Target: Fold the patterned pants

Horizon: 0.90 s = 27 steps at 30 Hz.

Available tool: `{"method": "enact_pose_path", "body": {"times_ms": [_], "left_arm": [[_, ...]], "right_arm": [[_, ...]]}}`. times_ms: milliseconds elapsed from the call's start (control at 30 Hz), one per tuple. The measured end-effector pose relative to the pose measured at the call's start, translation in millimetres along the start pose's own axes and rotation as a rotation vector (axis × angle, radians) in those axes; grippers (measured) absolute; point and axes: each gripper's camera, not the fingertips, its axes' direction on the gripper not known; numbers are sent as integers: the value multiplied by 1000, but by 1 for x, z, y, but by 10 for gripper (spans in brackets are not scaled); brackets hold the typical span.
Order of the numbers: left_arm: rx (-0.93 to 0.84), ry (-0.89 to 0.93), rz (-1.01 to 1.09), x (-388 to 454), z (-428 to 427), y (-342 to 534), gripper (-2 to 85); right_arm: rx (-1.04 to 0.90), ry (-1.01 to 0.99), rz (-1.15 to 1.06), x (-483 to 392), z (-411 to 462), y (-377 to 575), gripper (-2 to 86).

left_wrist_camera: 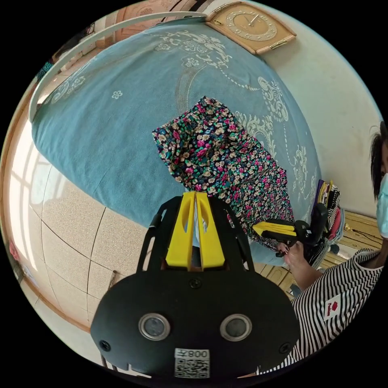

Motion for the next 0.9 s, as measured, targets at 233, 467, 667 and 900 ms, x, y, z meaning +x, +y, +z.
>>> {"method": "enact_pose_path", "body": {"times_ms": [233, 467, 667, 900], "left_arm": [[50, -19, 338, 80, 11, -67, 2], [55, -150, 268, 92, 18, -85, 2], [99, -92, 292, 130, 5, -75, 2], [-10, -10, 462, 207, 36, -68, 3]], "right_arm": [[241, 53, 89, 41, -55, -10, 1], [267, 139, 221, 99, -54, -28, 0], [438, 89, 236, 102, -71, 11, 0], [293, 253, 347, 129, -51, 64, 0]]}}
